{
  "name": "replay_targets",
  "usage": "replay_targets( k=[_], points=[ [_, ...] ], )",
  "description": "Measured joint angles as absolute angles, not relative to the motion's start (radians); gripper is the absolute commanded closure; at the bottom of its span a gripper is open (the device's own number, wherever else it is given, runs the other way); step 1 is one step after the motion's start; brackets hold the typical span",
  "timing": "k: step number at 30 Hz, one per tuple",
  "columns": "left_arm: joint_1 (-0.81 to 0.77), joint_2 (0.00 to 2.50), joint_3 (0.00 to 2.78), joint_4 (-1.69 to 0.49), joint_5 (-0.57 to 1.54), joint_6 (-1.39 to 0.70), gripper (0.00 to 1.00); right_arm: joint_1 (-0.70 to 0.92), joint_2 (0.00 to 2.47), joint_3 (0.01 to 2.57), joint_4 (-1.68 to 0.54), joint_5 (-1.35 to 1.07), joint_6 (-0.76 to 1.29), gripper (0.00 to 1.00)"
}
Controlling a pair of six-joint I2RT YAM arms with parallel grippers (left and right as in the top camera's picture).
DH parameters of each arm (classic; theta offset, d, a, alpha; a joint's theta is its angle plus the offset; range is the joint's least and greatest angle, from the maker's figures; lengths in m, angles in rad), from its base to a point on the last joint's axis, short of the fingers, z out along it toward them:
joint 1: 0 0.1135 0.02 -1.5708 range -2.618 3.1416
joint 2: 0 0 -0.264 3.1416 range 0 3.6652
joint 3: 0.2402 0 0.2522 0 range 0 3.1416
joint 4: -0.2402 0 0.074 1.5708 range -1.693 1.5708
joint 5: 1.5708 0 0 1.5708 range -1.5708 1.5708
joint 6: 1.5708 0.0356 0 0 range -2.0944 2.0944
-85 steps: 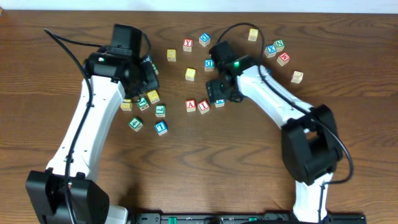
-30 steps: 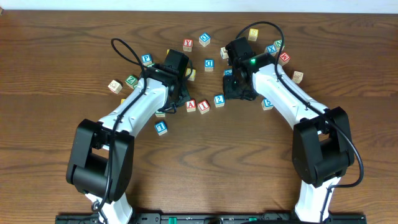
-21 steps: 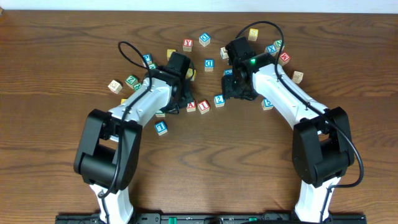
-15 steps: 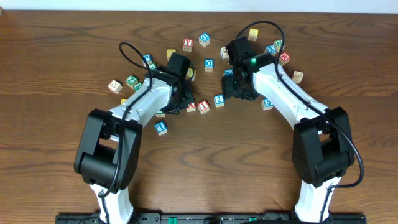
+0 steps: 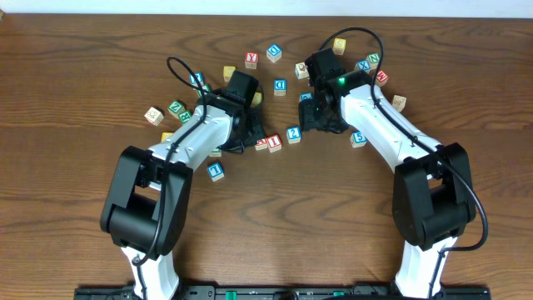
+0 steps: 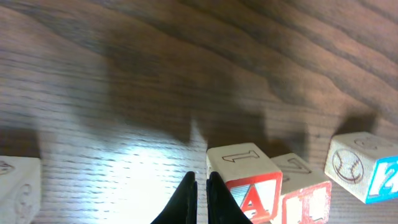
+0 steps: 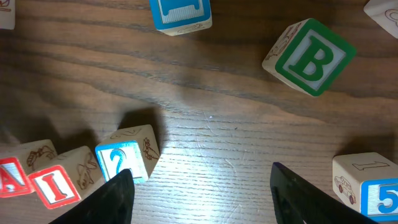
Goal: Spell out AI2
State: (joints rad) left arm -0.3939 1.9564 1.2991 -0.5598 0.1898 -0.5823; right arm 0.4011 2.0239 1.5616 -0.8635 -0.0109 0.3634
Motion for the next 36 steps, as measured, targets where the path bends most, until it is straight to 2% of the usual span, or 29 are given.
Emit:
replay_targets(
  k=[36],
  points=[
    [-0.403, 1.956, 1.299, -0.501, 0.288, -0.545, 0.92, 0.402, 2.024, 1.515, -0.858, -0.060, 0.363, 0.35]
  ],
)
